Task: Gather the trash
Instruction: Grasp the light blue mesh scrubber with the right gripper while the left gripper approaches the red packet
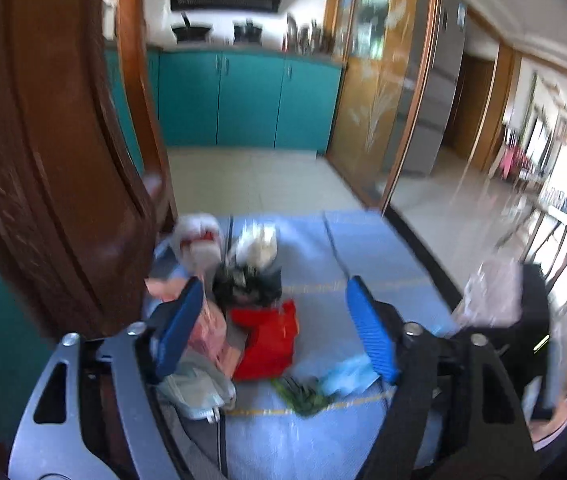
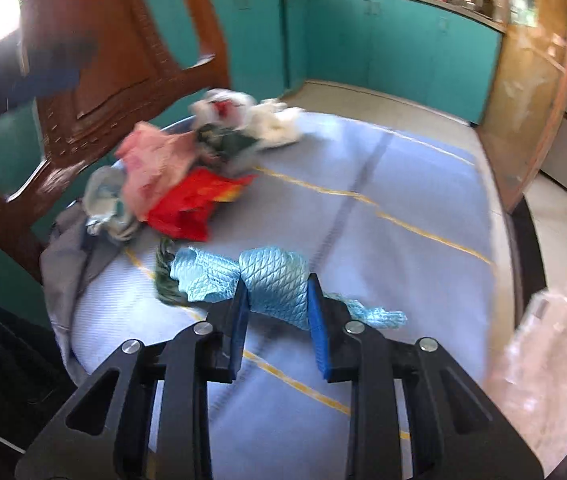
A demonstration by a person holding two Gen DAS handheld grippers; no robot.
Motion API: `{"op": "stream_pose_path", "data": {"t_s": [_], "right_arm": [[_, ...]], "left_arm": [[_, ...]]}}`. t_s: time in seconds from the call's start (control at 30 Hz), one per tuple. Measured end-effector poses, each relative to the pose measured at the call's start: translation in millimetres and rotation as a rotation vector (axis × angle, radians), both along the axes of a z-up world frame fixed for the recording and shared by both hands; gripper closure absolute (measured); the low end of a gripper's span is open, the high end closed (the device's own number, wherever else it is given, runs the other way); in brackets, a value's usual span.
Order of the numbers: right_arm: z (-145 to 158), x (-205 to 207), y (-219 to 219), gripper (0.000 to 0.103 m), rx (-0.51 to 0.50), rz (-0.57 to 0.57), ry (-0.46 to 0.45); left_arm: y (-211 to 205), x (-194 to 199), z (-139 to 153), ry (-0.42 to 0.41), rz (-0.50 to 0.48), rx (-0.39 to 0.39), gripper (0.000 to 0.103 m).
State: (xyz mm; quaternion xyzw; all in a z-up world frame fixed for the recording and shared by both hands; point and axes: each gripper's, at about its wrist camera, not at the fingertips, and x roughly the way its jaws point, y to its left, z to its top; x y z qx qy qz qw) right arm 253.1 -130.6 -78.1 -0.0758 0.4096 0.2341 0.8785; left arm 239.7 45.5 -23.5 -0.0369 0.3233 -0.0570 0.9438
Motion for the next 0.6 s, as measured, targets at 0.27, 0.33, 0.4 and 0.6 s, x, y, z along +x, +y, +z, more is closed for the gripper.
{"op": "stream_pose_path", "data": {"t_s": [0.27,0.33,0.4,0.6], "right_arm": [[8.1,2.3,-34.2,0.074,0.032,-0.111,-0.017],[6.9,2.6,-32.7,0.074,0.032,-0.109,-0.010],[5.9,2.4,-29.1,0.074,0.032,-0.101,-0.010],[6.6,-2.0,-30.2,0.074,0.039,-0.082,-0.013]], "left_arm": [[-22.4,30.6,-48.7,0.186,-0.027,0.056,0.046],[-28.2,43.0,-65.3,0.232,-0.019,0.096,0.052],[-30.3,52.3,-78.6,0.282,-0.002,0.105,0.052],[-38.9,59.8,-94.5,0.322,0.001,0.151,0.060]]}}
